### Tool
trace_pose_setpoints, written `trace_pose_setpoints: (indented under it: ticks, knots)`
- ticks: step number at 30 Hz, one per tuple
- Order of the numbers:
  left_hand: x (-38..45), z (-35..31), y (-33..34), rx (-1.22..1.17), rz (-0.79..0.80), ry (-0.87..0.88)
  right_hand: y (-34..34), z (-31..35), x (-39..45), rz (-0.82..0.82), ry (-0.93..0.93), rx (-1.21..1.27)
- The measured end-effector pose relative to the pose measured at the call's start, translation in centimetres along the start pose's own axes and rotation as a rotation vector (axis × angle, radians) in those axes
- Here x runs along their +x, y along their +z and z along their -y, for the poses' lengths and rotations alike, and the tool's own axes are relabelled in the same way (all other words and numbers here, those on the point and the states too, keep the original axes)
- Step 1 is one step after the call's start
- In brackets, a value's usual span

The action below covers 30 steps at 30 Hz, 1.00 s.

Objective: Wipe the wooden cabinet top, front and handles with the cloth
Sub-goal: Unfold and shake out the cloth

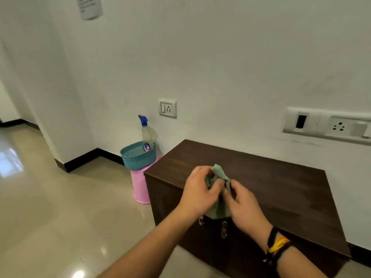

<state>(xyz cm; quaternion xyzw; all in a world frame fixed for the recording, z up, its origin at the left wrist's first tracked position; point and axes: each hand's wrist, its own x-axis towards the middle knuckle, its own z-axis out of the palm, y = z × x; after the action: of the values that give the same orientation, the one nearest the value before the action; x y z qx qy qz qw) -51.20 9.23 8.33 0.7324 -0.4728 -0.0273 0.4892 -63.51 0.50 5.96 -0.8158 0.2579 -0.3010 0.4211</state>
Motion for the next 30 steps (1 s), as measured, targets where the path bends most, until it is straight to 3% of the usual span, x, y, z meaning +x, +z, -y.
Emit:
trace_pose_setpoints:
  ticks: [4, 10, 12, 15, 18, 20, 22, 23, 25, 27, 30]
  knots:
    - [2.2, -3.2, -1.3, 0.028, 0.049, 0.003, -4.5, 0.4, 0.1, -0.139, 0.088, 0.375]
    - [4.2, -9.0, -3.6, -0.157, -0.127, 0.049, -13.4, 4.0, 0.6, -0.268, 0.087, 0.613]
    - [4.0, -9.7, -3.8, -0.149, -0.118, 0.052, -14.9, 5.2, 0.1, -0.288, 0.096, 0.64]
    - [3.6, -10.3, -4.6, -0.266, 0.068, 0.086, -14.3, 5.2, -0.6, -0.359, 0.161, 0.634]
    - [2.7, -10.8, -6.4, -0.455, 0.221, 0.272, -13.8, 5.3, 0.0, -0.381, 0.244, 0.705]
    - [2.0, -9.8, -7.8, -0.458, 0.354, 0.337, -13.8, 6.5, 0.9, -0.392, 0.238, 0.794]
    - [2.2, -7.8, -9.0, -0.328, 0.455, 0.29, -13.5, 8.0, 1.9, -0.38, 0.182, 0.838]
    - [2.7, -6.7, -9.4, -0.217, 0.417, 0.236, -13.2, 8.8, 2.4, -0.361, 0.155, 0.846]
    - [4.5, -5.2, -9.9, -0.006, 0.15, 0.14, -12.3, 10.3, 3.7, -0.298, 0.106, 0.836]
    - [6.0, -5.6, -9.9, 0.015, -0.058, 0.129, -11.4, 11.7, 4.9, -0.224, 0.063, 0.808]
    - [8.1, -8.5, -8.9, -0.098, 0.172, 0.046, -10.8, 14.2, 6.7, -0.176, -0.036, 0.724]
